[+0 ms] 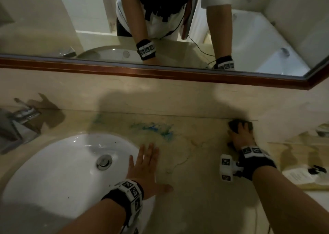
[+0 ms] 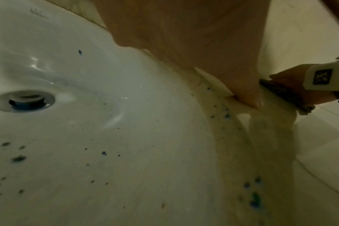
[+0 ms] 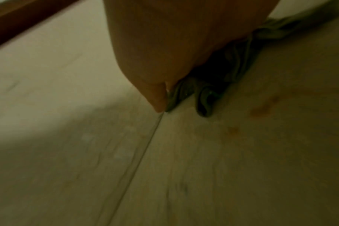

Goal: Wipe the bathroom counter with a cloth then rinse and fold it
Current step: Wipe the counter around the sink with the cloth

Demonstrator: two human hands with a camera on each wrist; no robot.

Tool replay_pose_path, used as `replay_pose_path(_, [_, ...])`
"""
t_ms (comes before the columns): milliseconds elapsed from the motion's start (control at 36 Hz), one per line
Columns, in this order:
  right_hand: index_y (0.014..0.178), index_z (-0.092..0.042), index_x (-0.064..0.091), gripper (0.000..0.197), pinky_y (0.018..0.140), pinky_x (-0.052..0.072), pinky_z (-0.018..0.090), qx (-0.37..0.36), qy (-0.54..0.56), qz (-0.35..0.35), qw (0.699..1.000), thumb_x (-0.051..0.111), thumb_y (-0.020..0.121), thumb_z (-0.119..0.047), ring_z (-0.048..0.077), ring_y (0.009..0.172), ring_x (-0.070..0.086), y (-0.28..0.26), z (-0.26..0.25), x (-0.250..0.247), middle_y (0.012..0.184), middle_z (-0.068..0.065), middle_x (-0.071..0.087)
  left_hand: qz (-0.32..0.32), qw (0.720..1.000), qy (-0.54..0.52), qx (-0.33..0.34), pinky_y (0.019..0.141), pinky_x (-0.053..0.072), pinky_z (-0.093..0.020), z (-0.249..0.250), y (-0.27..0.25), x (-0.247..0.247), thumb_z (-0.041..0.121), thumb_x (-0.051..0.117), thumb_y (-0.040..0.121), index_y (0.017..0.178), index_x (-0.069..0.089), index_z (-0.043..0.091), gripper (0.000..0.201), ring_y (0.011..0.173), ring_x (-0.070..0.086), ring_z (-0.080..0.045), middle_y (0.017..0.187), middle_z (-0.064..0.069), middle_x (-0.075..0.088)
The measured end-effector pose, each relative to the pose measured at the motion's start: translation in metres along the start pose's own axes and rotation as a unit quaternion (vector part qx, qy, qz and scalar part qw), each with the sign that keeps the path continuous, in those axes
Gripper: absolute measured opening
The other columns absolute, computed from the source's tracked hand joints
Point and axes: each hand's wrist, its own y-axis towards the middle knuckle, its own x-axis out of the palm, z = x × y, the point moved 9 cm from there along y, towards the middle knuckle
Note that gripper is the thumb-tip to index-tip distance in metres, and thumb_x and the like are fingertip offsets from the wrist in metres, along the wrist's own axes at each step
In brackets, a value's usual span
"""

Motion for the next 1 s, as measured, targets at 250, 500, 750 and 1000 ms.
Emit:
replay_pose_path(250, [0.148, -0.029, 0.023, 0.068, 0.121, 0.010, 0.035, -0.212, -0.041, -0.063, 0.974, 0.047, 0.090, -0.004, 0.021, 0.147, 0.008, -0.074, -0.094, 0.065, 0.159, -0.007, 0.007, 0.005, 1.000, -0.007, 0.013, 0.115, -0.008, -0.051, 0.000, 0.003, 0.001, 0.094, 0.035, 0.059, 0.135, -0.040, 0.028, 0.126, 0.135, -0.039, -0.022, 0.141, 0.007, -0.048])
replay_pose_path(500, [0.145, -0.023, 0.033, 0.074, 0.121, 0.003, 0.038, -0.315, -0.031, -0.225, 0.921, 0.037, 0.084, 0.017, 0.016, 0.147, 0.004, -0.143, -0.112, 0.092, 0.152, -0.015, 0.014, -0.018, 0.999, -0.010, 0.041, 0.116, -0.006, -0.050, -0.007, -0.001, -0.012, 0.093, 0.039, 0.059, 0.145, -0.028, 0.028, 0.127, 0.140, -0.029, -0.016, 0.142, 0.015, -0.041])
replay_pose_path(750, [0.120, -0.031, 0.061, 0.057, 0.081, 0.048, 0.027, -0.113, 0.214, -0.059, 0.969, 0.043, 0.087, 0.012, 0.024, 0.109, 0.052, -0.115, -0.039, 0.007, 0.123, -0.002, 0.052, 0.030, 0.998, 0.021, 0.054, 0.113, -0.010, -0.056, -0.020, -0.007, -0.027, 0.095, 0.009, 0.049, 0.145, -0.028, 0.023, 0.125, 0.143, -0.024, -0.016, 0.145, 0.011, -0.039])
replay_pose_path(1000, [0.150, -0.027, 0.015, 0.073, 0.117, 0.021, 0.046, 0.082, 0.043, 0.035, 0.995, 0.044, 0.091, 0.004, 0.027, 0.147, 0.005, -0.100, 0.021, 0.026, 0.160, -0.003, -0.001, 0.088, 0.994, 0.047, 0.051, 0.111, -0.014, -0.056, -0.032, -0.023, -0.051, 0.086, 0.002, 0.062, 0.137, -0.033, 0.021, 0.105, 0.143, -0.024, -0.017, 0.146, 0.009, -0.036])
